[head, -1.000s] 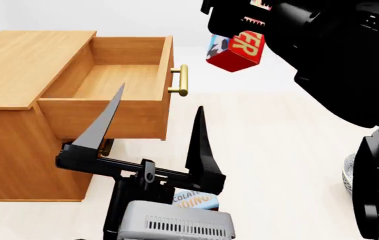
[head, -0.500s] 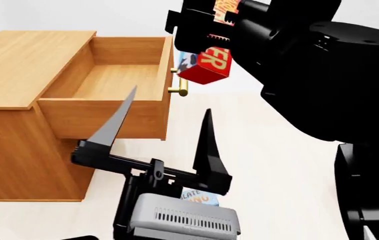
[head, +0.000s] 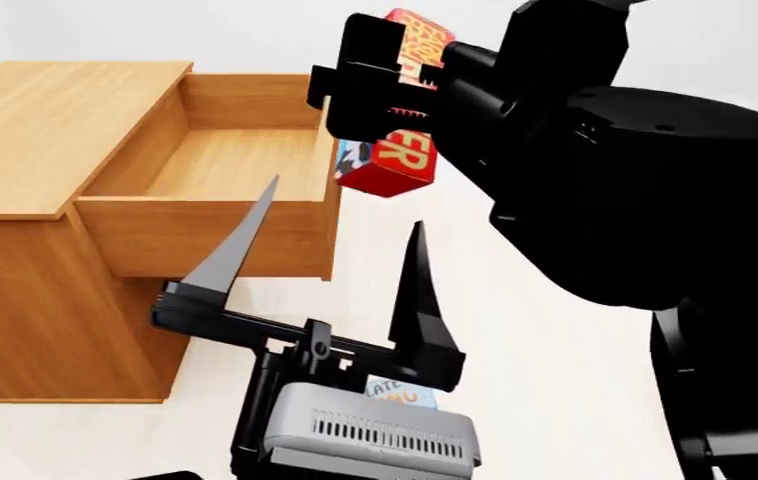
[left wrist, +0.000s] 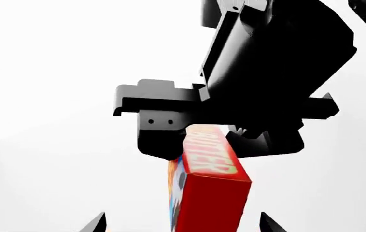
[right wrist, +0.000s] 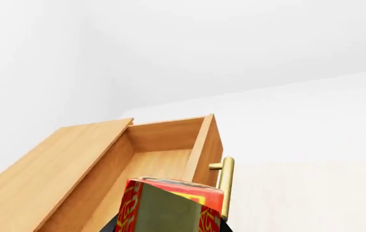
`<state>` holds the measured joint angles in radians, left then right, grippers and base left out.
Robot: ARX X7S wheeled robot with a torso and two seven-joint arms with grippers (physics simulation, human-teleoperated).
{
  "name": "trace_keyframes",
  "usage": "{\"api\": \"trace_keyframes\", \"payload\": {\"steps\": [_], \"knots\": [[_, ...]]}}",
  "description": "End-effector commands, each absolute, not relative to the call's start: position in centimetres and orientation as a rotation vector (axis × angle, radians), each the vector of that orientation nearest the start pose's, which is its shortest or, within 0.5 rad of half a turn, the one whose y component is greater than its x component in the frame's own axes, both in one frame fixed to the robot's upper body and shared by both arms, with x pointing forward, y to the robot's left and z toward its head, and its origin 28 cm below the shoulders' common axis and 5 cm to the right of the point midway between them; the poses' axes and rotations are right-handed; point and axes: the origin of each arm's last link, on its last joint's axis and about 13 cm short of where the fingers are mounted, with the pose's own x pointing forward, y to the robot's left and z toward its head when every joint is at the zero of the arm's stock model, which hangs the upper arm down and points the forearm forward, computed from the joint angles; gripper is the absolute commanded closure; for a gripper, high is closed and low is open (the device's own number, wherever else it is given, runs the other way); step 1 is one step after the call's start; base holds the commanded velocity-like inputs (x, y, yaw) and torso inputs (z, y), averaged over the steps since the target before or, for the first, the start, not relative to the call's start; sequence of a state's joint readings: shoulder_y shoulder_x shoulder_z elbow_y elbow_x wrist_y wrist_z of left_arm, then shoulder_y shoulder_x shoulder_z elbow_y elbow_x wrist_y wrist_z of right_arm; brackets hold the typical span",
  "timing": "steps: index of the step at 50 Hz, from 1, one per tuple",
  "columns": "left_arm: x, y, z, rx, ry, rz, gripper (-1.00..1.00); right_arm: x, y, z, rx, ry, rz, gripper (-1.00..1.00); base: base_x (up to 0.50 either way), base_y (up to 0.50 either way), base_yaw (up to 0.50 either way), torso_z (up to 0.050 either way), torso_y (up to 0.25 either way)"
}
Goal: Put the butter at the back in the top drawer of the cabinet and close it.
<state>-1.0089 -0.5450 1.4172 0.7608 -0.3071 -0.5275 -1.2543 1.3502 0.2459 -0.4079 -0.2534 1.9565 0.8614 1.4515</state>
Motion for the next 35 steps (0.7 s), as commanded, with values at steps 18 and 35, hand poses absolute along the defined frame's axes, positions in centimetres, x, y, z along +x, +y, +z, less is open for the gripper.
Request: {"api": "trace_keyframes", "payload": {"steps": [18, 35], "knots": [[19.5, 12.5, 16.9, 0.351, -0.706, -0.123, -1.00, 21.3, -1.6, 35.4, 0.302, 0.191, 0.352, 1.00, 0.00, 0.00, 0.00, 0.001, 0.001], [19.8, 12.4, 16.9, 0.347, -0.696, -0.123, -1.00, 21.4, -1.6, 34.3, 0.295, 0.238, 0.352, 1.00, 0.00, 0.00, 0.00, 0.001, 0.001]]}}
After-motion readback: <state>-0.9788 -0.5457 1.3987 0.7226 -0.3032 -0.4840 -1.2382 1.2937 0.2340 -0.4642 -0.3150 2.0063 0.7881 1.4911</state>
